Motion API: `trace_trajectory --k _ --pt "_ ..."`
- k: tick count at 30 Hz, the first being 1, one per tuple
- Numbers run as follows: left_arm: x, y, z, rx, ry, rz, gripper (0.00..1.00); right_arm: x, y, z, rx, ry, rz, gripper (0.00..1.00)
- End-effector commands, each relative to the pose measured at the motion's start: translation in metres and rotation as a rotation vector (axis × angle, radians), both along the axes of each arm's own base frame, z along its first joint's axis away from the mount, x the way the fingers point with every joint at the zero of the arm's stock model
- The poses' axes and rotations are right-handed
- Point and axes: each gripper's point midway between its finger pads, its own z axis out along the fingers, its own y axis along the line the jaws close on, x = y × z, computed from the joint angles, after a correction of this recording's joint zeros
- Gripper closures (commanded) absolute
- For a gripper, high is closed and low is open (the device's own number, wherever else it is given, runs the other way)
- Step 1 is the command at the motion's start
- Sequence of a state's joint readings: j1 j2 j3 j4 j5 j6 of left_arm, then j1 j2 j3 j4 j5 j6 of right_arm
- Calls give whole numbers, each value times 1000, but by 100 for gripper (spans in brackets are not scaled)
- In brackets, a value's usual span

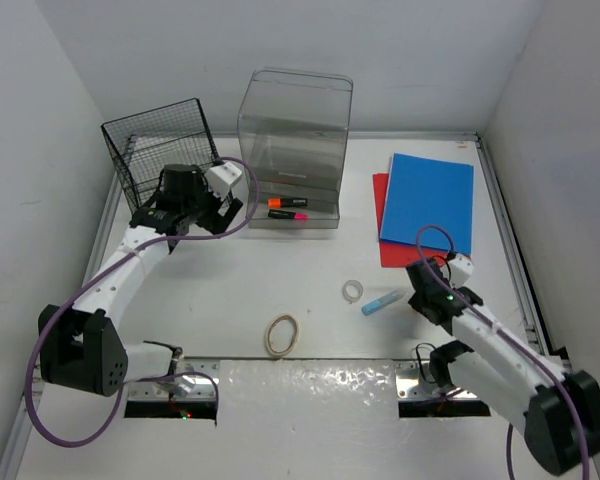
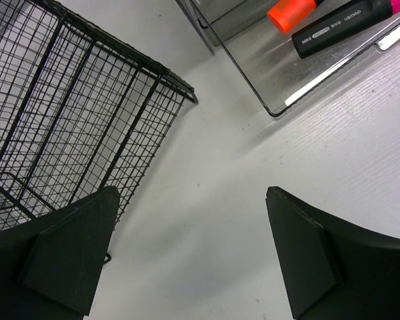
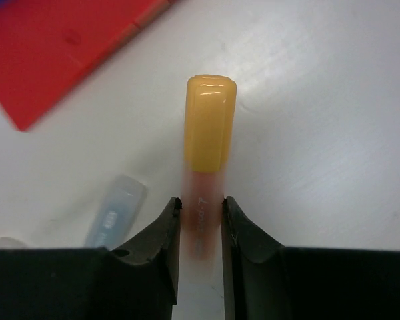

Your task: Organize the desk

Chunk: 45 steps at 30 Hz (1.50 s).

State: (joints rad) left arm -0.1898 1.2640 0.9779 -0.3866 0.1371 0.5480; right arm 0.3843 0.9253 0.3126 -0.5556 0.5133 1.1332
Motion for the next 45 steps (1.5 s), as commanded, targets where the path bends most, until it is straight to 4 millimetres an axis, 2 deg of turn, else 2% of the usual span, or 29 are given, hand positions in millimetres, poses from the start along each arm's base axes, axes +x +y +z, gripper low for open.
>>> trace_trajectory --k 1,3,6,8,9,10,12,13,14,15,16,17,18,19,20,22,24,25,26,28,29,33,36,37,38,39,42,43,45 --pt "8 -7 17 -27 -58 -30 9 44 -3 51 -91 -236 131 100" --pt "7 -8 16 -29 -55 -32 9 62 -6 81 -144 -358 166 100" --pt "7 -8 17 -32 -54 -30 9 76 -7 109 -208 -427 219 100" --pt "6 -9 16 -36 -52 -34 9 92 9 130 -213 -480 342 100" --pt "7 -9 15 -36 -50 -34 9 101 22 132 -202 -483 418 100" --pt "7 -9 15 -37 -50 -33 9 117 55 155 -158 -573 574 100" --pt "9 -9 14 -39 -52 -28 9 131 95 177 -163 -635 761 100" --pt "9 -9 13 -39 -53 -23 9 141 114 171 -290 -595 933 100" --pt "9 -9 13 -41 -52 -23 9 143 163 207 -345 -696 1090 100" --pt "8 -8 14 -41 -51 -21 9 143 186 213 -436 -703 1224 100" --pt "8 -8 13 -43 -48 -21 9 138 220 191 -583 -627 1476 100" --pt "7 -8 13 -47 -49 -23 9 141 249 212 -618 -680 1592 100" --pt "7 -7 15 -49 -54 -17 9 146 259 211 -682 -657 1658 100" --pt "7 -5 13 -47 -53 -7 9 161 269 229 -793 -685 1690 100" --pt "7 -4 15 -45 -58 0 9 179 269 208 -894 -583 1704 100" --pt "9 0 17 -33 -65 19 10 208 274 192 -1095 -452 1797 100" --pt "9 4 16 -25 -63 33 9 222 275 180 -1181 -369 1855 99" --pt "10 5 14 -21 -61 38 9 233 282 189 -1236 -384 1875 98" --pt "11 4 13 -21 -59 37 9 239 289 177 -1237 -371 1910 96" --pt "11 4 13 -26 -61 38 9 250 303 184 -1231 -417 1942 92" --pt "11 4 12 -25 -60 39 9 254 308 173 -1227 -395 1971 88" --pt "11 7 13 -17 -65 52 9 278 308 166 -1227 -355 1952 49" --pt "10 6 11 -19 -60 46 9 292 306 176 -1219 -383 1871 34" --pt "10 7 10 -17 -57 45 9 293 305 181 -1218 -387 1853 20" --pt "11 6 11 -18 -60 45 9 292 304 185 -1212 -397 1843 16" --pt "10 7 11 -16 -59 44 9 289 304 189 -1200 -412 1833 13" --pt "10 6 10 -18 -55 41 9 272 297 224 -1105 -523 1740 10" --pt "10 6 9 -19 -55 39 9 259 288 250 -1068 -588 1695 9" --pt "9 4 9 -23 -53 33 9 236 283 264 -949 -634 1688 2"
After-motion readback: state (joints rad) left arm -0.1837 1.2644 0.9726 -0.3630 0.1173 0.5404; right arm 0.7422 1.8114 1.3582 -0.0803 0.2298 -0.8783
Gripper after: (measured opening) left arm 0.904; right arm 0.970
